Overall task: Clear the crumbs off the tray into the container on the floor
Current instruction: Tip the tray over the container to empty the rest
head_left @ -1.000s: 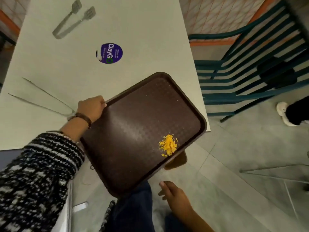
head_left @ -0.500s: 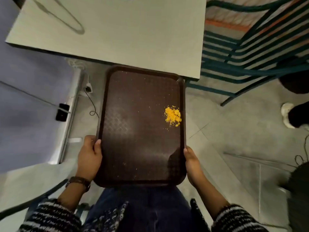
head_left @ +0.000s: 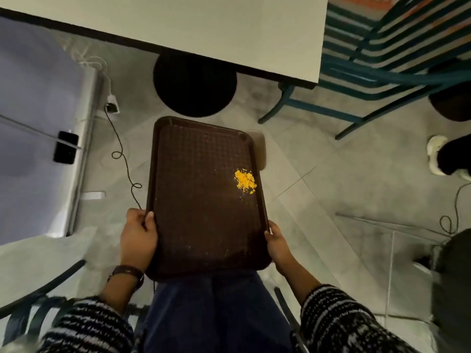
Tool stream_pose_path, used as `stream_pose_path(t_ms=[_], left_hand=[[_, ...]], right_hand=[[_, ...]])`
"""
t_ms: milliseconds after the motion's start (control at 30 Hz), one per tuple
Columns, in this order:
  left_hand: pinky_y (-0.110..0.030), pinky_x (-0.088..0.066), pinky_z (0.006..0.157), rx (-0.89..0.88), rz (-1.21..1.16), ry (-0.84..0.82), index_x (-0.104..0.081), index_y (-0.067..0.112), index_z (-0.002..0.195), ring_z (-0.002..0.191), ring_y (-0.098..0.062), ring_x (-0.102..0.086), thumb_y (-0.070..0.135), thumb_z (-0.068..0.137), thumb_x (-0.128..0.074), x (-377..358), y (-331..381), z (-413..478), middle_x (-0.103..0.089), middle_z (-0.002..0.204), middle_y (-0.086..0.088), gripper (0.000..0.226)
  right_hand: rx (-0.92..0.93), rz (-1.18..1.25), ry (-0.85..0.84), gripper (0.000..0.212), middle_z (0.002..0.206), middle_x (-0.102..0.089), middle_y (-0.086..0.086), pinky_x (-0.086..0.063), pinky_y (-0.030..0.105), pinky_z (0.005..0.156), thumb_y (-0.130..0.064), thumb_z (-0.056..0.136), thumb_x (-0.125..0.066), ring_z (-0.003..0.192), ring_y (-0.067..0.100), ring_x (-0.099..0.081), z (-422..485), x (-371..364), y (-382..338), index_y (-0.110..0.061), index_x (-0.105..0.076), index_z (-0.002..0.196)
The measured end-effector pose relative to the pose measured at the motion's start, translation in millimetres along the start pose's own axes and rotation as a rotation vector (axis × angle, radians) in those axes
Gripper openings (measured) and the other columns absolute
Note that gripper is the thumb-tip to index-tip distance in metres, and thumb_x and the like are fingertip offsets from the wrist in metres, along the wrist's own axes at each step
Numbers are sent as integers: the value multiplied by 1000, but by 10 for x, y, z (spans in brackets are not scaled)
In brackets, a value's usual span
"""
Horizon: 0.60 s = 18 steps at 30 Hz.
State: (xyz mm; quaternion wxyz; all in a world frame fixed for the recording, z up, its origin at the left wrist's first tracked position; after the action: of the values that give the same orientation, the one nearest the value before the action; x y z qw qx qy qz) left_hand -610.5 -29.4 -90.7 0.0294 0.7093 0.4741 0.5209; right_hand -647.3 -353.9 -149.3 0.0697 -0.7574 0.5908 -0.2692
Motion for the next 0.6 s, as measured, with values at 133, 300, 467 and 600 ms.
stream_pose_path(t_ms=[133,300,467,600], left_hand=[[-36,-39,72,21,10,-73,-46,6,104,87,-38,-58,23,96,-43,-504,140,489,-62,93,-21,19],[-35,-39,73,0,36,-147,-45,7,116,93,-40,-59,22,97,-39,-994,379,1056,-63,105,-23,25],[-36,-41,76,16,41,-236,-43,11,117,92,-35,-58,23,97,-36,-1393,523,1439,-62,108,-20,25],[-34,-37,79,57,82,-266,-43,10,121,103,-37,-56,22,96,-36,-1596,572,1583,-59,115,-21,28]], right_hand=[[-115,160,127,41,128,-53,7,-45,33,93,-2,96,-31,105,22,-53,513,67,46,-17,-50,129],[-172,228,202,42,112,-59,15,-45,24,64,7,89,-32,87,22,-54,1173,185,-44,-9,-55,121],[-213,250,239,42,98,-60,15,-42,25,54,7,87,-32,75,23,-54,1683,217,27,-7,-56,119],[-237,201,228,46,119,-61,15,-50,31,75,7,85,-33,94,29,-58,1930,201,110,-8,-57,122]])
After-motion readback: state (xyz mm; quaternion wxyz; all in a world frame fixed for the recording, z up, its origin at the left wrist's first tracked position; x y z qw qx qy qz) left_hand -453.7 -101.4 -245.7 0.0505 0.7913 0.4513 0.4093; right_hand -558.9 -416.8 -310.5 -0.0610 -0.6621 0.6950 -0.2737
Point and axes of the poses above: each hand's wrist, its own z-axis towards the middle knuckle, its own x-axis out of the back of the hand, y = z × x, the point moved 6 cm from there along z, towards the middle knuckle
